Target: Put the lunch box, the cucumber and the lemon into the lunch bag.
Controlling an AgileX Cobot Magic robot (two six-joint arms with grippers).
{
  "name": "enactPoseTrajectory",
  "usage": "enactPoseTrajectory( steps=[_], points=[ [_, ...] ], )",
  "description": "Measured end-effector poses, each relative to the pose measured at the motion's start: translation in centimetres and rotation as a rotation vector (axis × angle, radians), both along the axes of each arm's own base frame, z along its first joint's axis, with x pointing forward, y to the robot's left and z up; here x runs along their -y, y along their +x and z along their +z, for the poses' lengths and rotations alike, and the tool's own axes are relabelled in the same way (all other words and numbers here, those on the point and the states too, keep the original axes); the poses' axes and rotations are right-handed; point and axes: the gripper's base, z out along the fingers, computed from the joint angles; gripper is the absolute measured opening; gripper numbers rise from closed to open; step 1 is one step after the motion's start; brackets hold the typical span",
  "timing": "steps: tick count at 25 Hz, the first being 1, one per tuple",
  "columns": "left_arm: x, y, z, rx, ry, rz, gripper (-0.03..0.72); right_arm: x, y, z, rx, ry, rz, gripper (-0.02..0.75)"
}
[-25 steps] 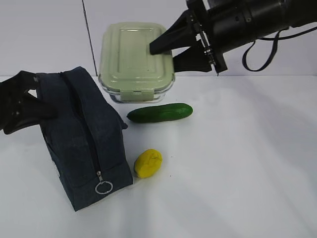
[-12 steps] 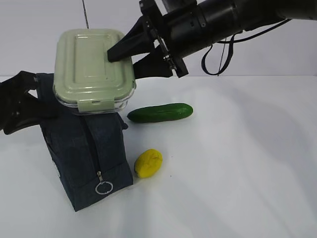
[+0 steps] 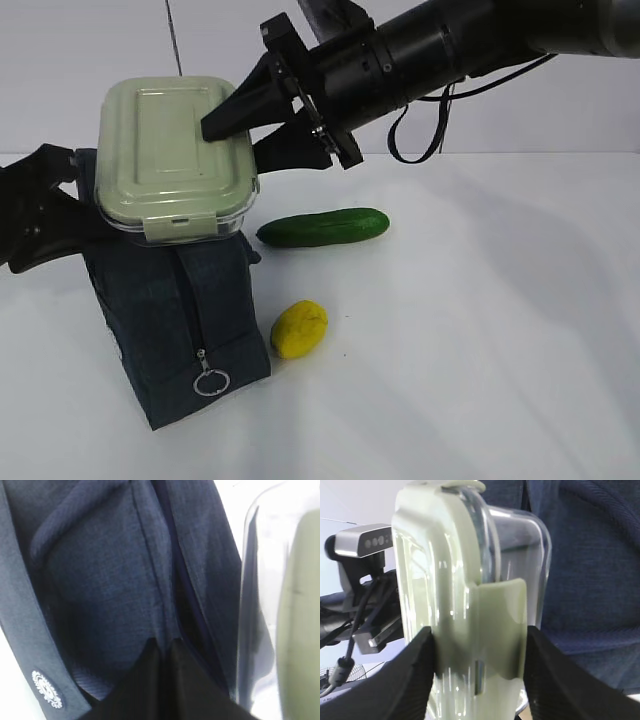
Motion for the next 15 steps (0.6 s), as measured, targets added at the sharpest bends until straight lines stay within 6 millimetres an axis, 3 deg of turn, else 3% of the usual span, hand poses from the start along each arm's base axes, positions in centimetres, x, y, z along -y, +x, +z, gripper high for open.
enactPoseTrajectory(
  steps=[9,15],
  points=[
    [0.1,-0.1,0.1,-0.005,-0.008,-0.014,-0.001,-0.3,0.6,-1.5,-0.030,-0.011,0.003,0.398],
    [0.1,-0.6,0.9,0.028,-0.011,-0.025,-0.001,-0.2,1.3,-1.5,0.045,-0.094,0.035,0.398]
  ],
)
